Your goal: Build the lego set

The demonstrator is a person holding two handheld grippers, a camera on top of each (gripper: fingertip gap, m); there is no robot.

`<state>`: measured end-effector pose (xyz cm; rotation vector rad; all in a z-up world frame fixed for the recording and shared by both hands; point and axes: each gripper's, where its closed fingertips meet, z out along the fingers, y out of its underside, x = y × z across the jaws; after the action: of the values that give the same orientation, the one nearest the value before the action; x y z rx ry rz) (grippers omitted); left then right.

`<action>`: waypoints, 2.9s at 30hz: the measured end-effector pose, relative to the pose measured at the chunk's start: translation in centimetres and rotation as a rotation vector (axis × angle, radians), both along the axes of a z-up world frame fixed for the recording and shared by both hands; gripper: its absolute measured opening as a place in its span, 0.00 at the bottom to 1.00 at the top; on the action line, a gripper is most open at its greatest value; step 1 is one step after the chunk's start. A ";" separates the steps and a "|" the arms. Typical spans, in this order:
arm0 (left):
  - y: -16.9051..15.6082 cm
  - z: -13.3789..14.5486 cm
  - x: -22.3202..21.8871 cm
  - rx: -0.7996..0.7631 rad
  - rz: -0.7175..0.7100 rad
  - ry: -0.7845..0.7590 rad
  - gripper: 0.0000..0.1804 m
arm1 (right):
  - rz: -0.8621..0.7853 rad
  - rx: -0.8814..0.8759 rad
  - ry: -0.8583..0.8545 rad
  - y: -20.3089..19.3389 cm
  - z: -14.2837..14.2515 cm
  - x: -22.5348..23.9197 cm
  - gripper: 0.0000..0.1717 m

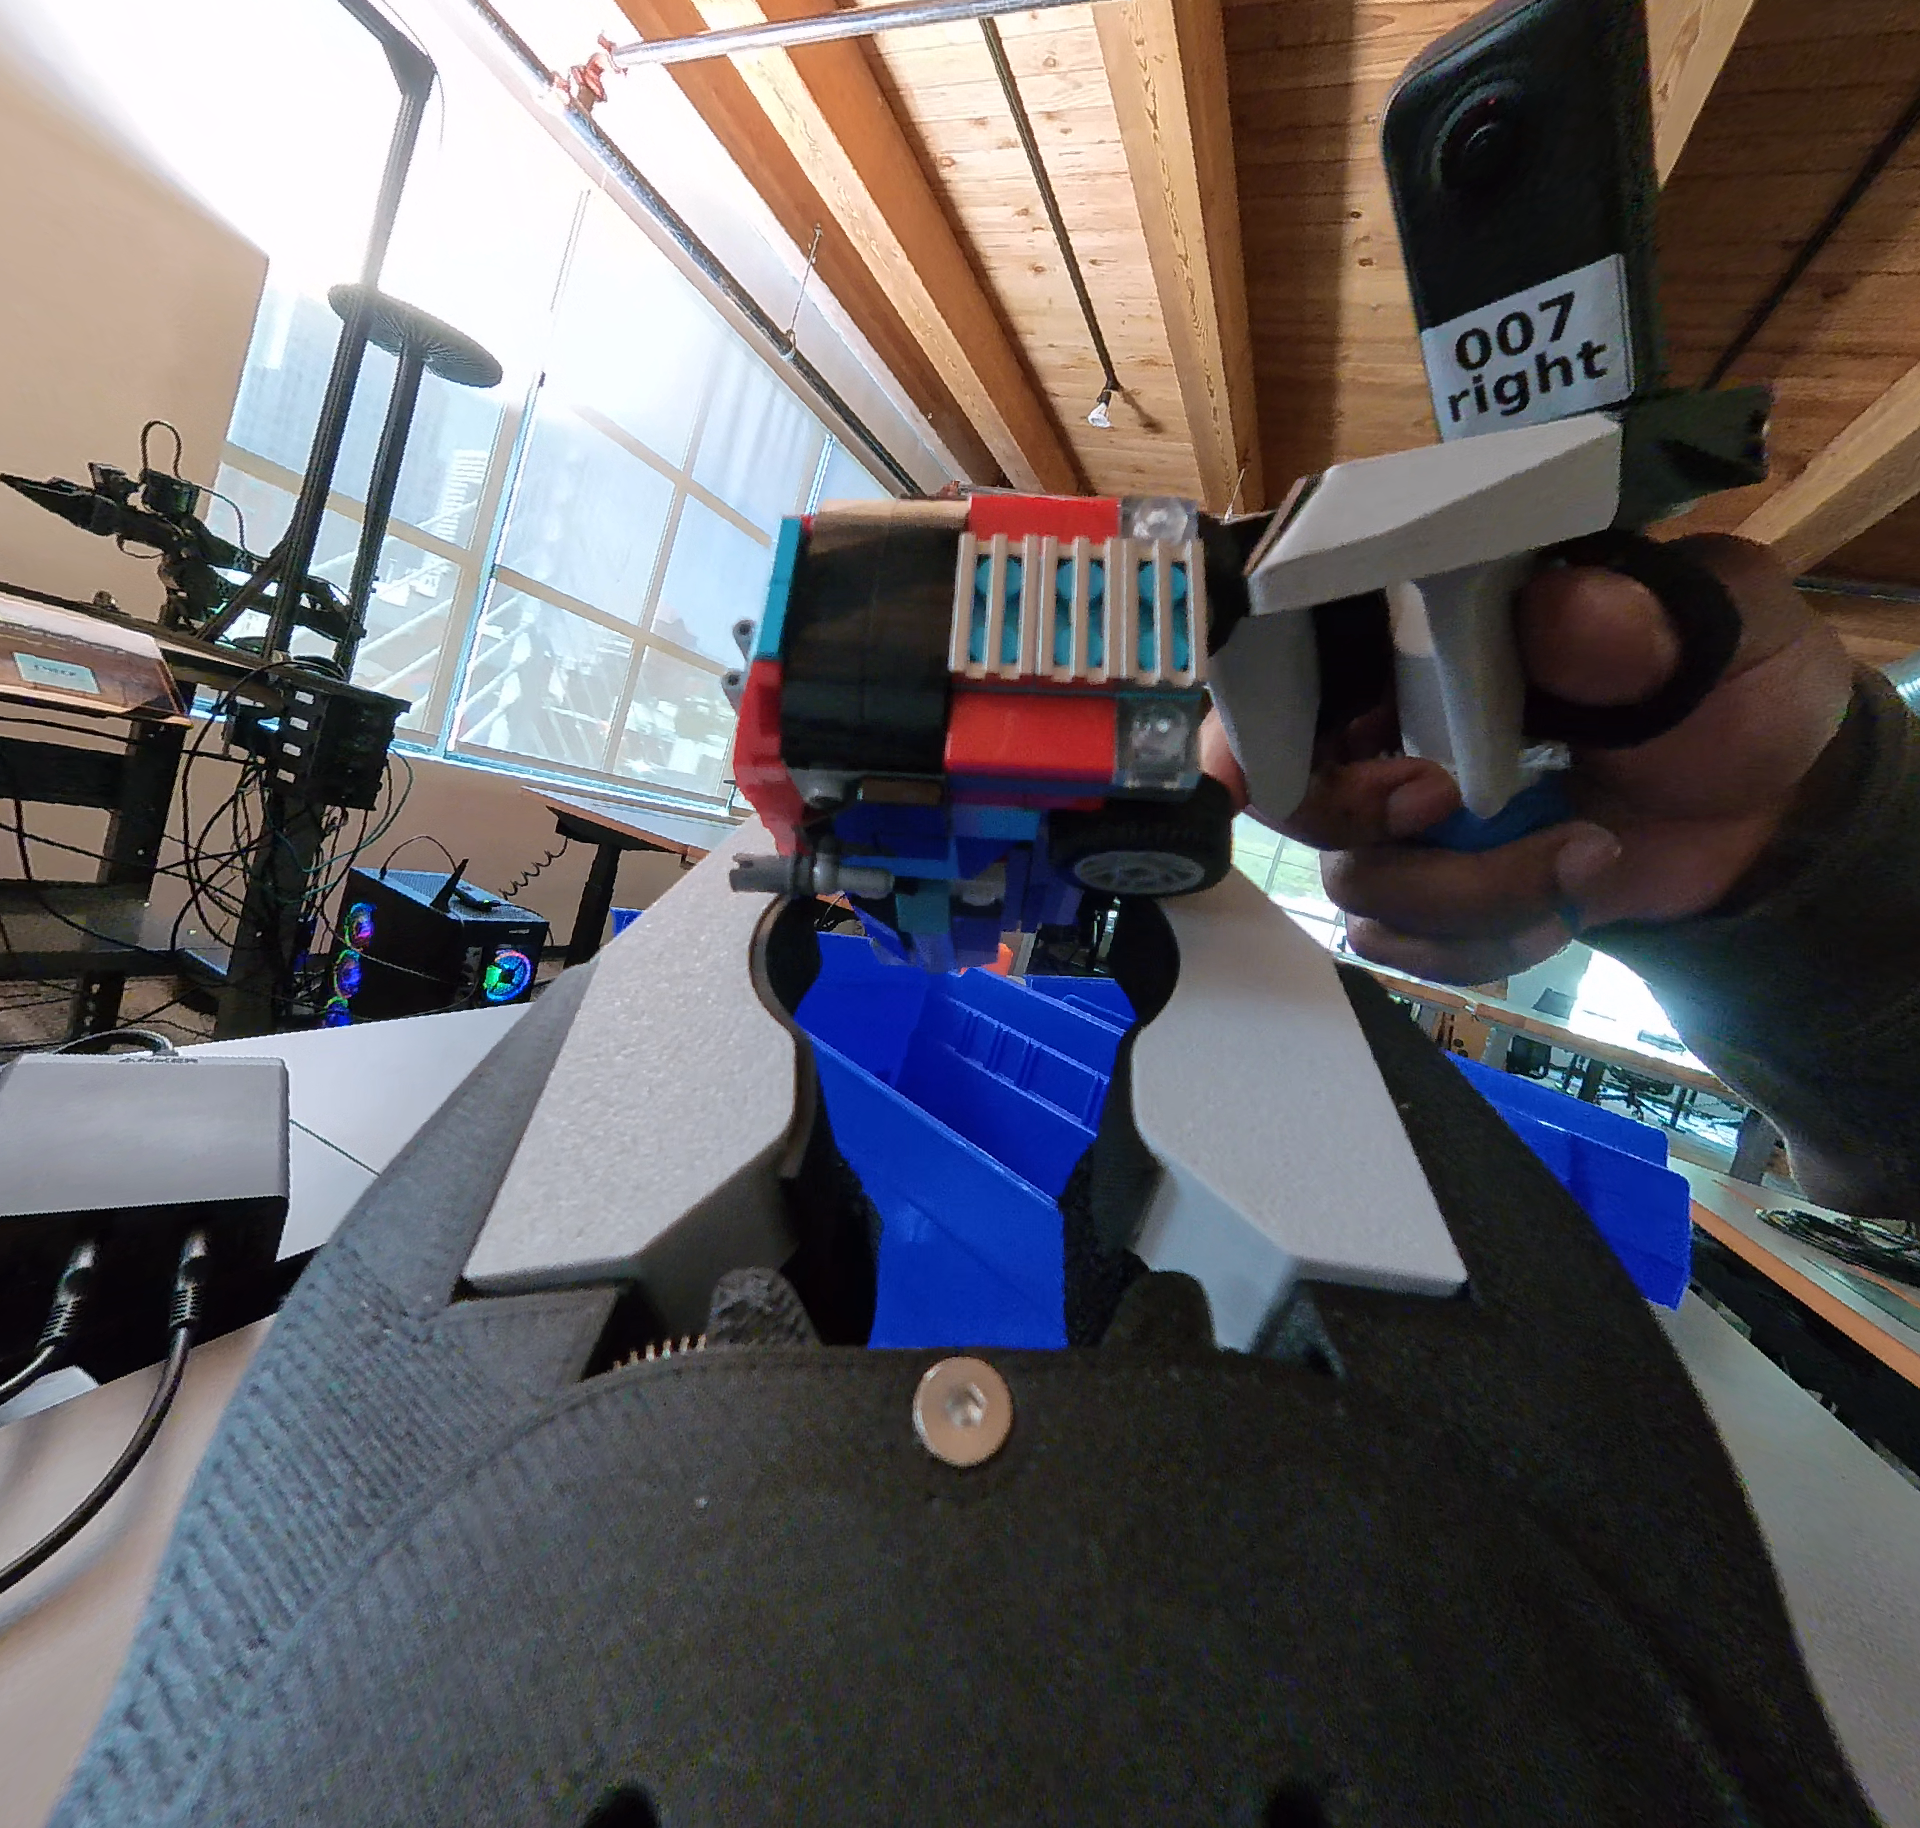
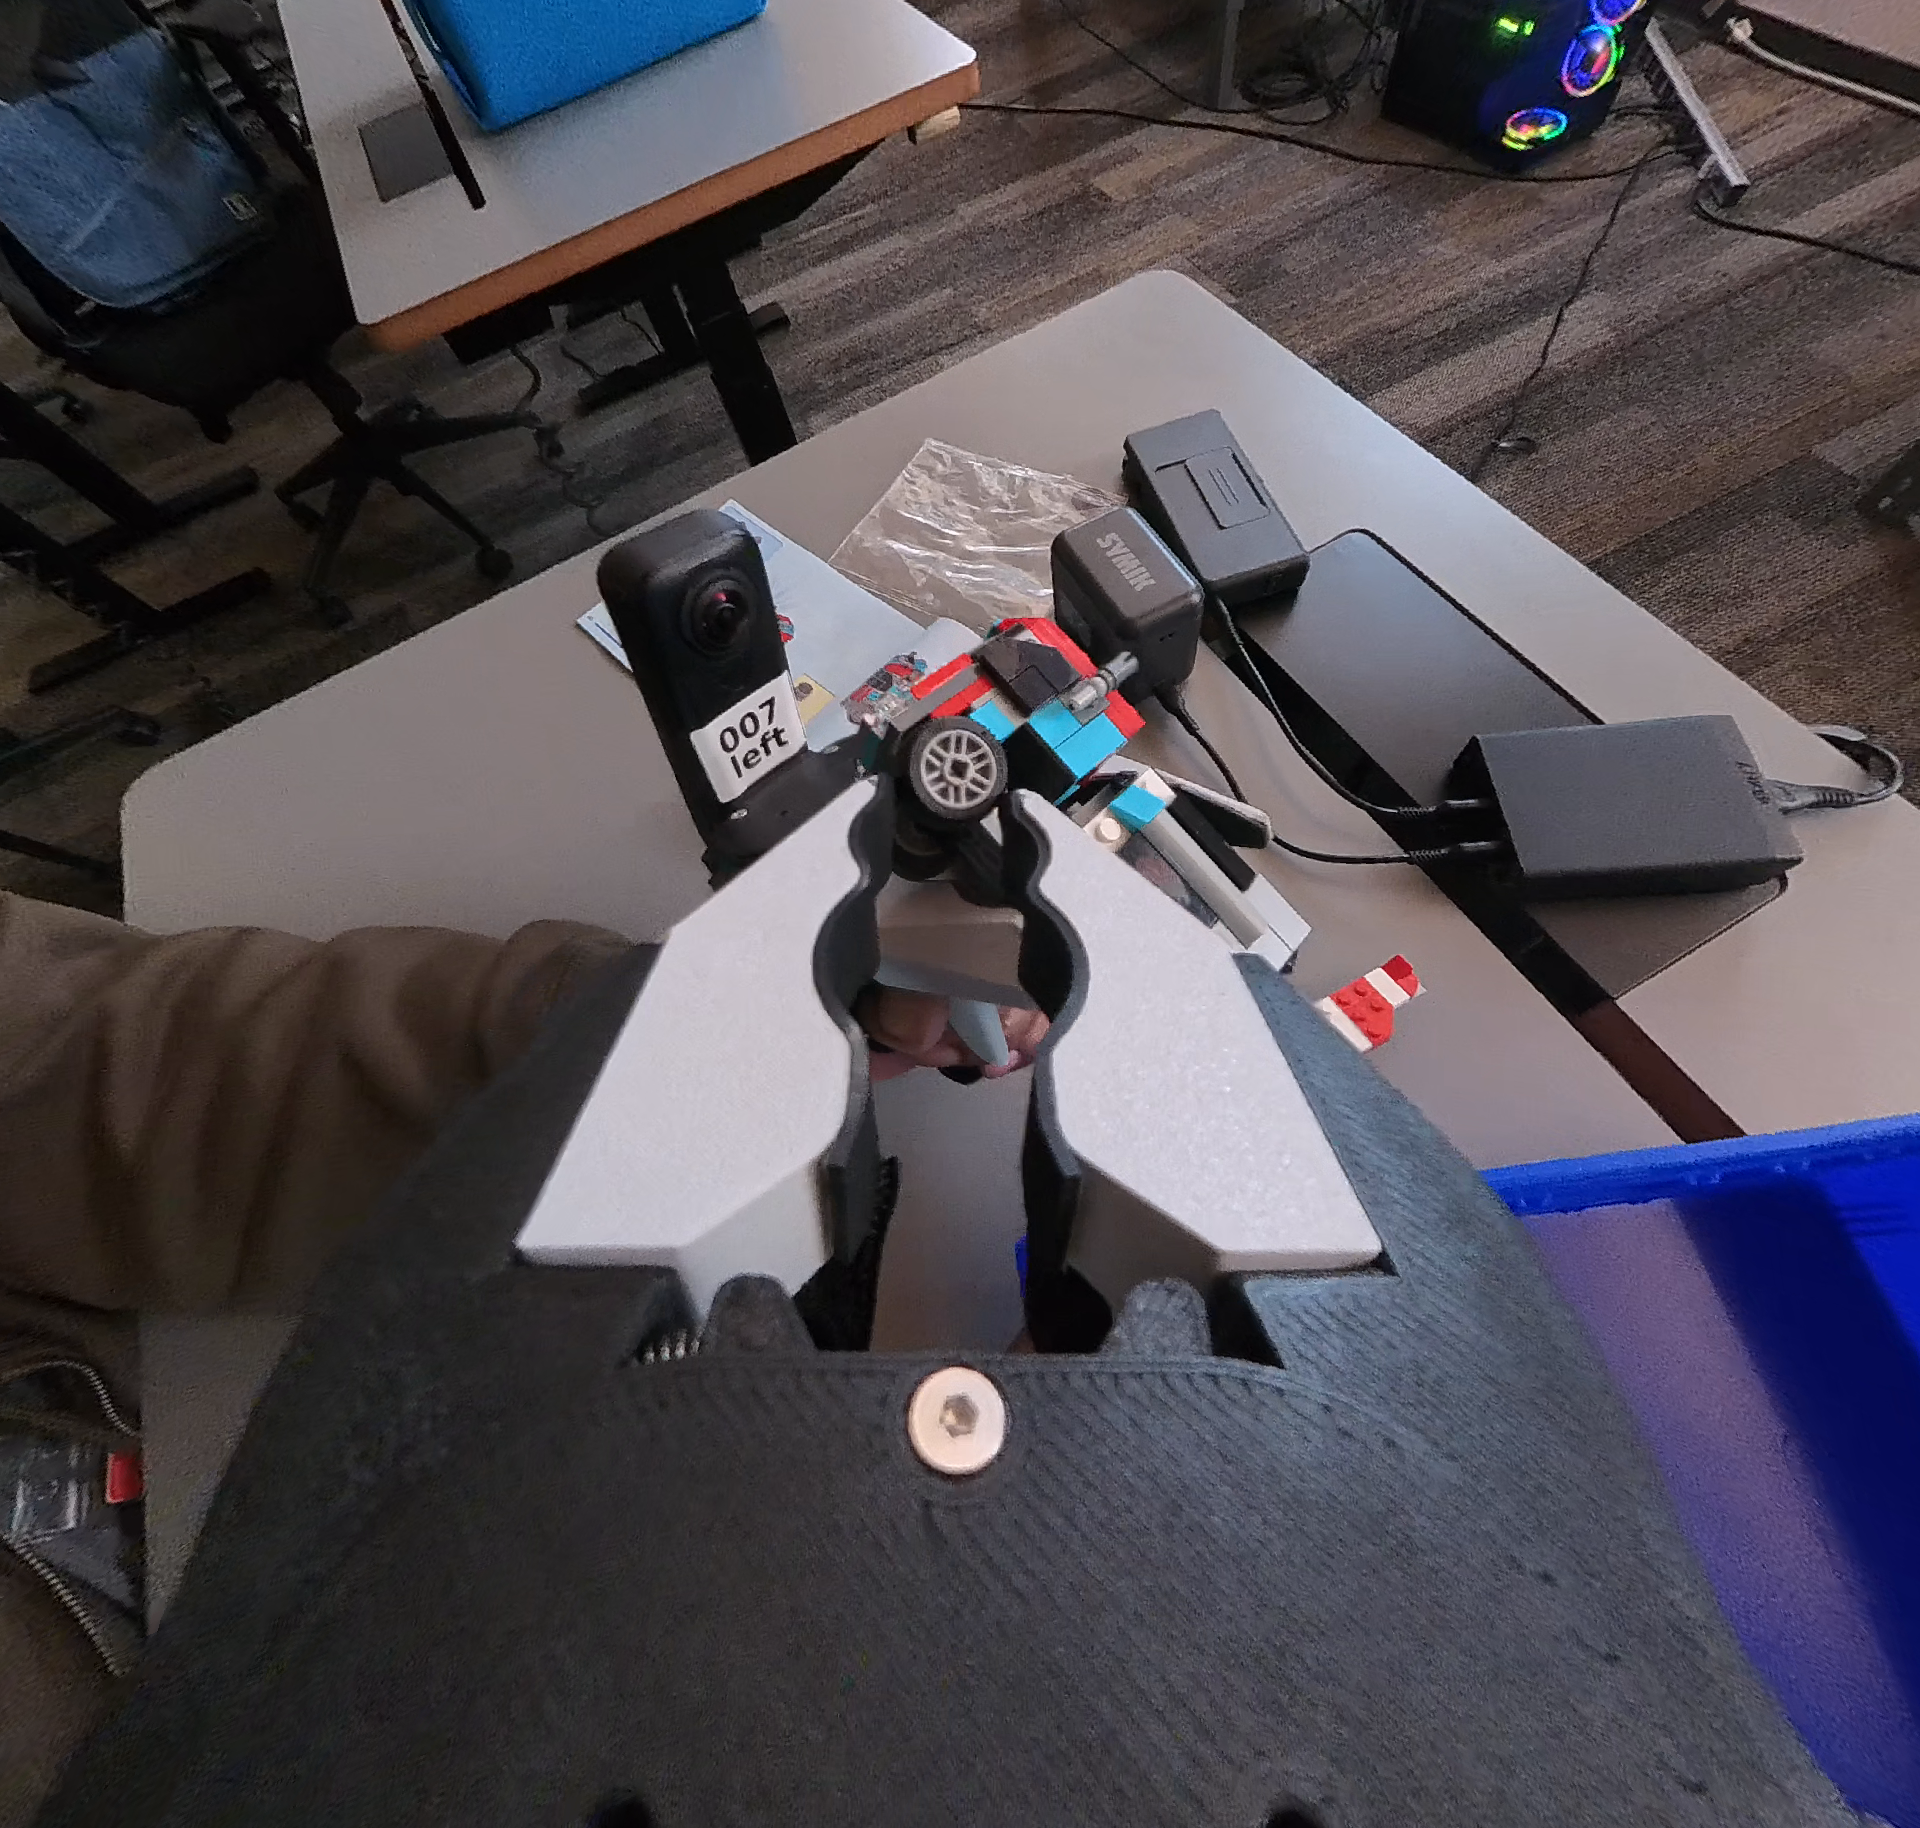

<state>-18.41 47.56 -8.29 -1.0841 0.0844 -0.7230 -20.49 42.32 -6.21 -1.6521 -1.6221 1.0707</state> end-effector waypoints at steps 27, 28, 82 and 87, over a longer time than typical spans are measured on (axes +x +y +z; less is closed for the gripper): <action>-0.1 0.1 0.1 0.006 -0.013 -0.007 0.30 | 0.064 0.250 -0.103 0.3 -0.6 0.6 0.12; -0.1 0.1 0.1 0.005 -0.014 -0.006 0.30 | 0.067 0.254 -0.107 0.3 -0.7 0.6 0.12; 0.0 -0.9 0.9 -0.005 -0.123 -0.014 0.31 | 0.025 0.383 -0.782 14.0 -19.2 13.8 0.18; 0.1 -0.8 1.0 -0.002 -0.130 -0.020 0.31 | 0.044 0.414 -0.810 14.0 -19.8 13.7 0.18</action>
<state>-17.45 47.62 -9.12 -1.0800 0.1384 -0.8501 -6.80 56.29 -26.05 -1.8570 -2.1787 0.0086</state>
